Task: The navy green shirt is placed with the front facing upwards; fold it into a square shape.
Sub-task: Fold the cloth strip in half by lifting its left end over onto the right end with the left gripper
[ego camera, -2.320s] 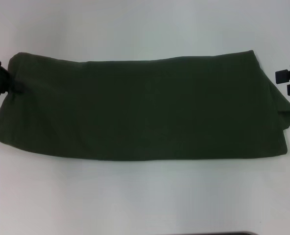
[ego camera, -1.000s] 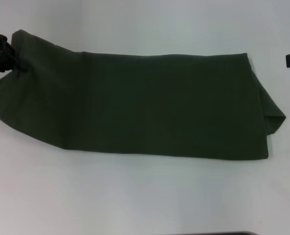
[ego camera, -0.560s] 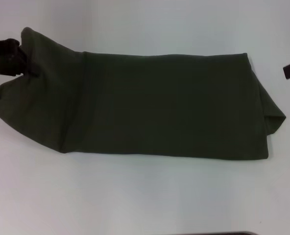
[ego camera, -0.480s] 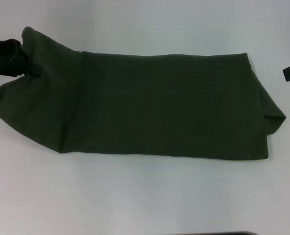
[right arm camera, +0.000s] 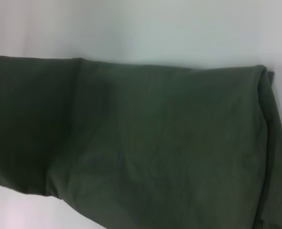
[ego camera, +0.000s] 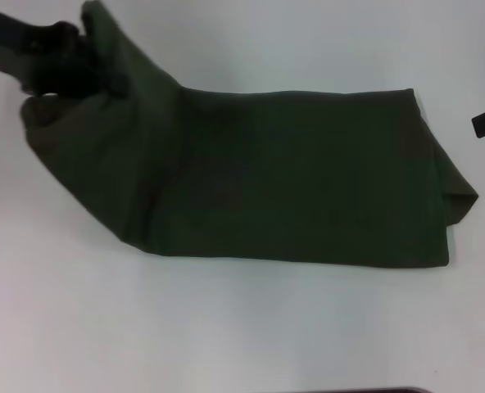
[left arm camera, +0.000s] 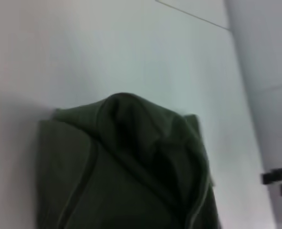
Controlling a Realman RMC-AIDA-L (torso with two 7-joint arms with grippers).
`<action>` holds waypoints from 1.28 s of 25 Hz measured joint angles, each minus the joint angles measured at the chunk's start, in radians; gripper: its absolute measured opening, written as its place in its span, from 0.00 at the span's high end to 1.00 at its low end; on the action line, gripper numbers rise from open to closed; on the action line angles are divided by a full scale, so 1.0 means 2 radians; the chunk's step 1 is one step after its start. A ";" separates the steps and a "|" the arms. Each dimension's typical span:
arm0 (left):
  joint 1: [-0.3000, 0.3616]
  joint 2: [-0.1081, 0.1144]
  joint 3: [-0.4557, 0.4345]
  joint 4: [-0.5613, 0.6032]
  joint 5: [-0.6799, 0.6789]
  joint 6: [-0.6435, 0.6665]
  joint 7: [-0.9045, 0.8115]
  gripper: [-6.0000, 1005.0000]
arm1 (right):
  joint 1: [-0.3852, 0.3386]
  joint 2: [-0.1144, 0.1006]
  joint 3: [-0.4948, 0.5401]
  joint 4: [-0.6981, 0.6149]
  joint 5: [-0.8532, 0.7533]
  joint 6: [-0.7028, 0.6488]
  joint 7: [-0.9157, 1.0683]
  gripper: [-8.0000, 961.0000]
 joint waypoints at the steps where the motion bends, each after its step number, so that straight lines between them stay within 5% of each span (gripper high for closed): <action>1: -0.004 -0.006 0.000 0.000 -0.003 0.002 -0.001 0.92 | 0.001 0.000 0.000 0.000 0.000 0.000 0.000 0.14; 16: -0.031 -0.097 0.001 0.011 -0.071 -0.045 -0.021 0.92 | 0.004 0.001 -0.006 0.003 0.000 0.004 0.000 0.14; 26: -0.031 -0.135 0.009 0.033 -0.098 -0.081 -0.008 0.92 | 0.009 0.001 -0.008 0.001 0.000 0.004 0.002 0.14; 32: -0.034 -0.142 0.041 0.061 -0.128 -0.111 -0.004 0.92 | 0.010 0.001 -0.011 0.001 0.000 0.001 0.004 0.14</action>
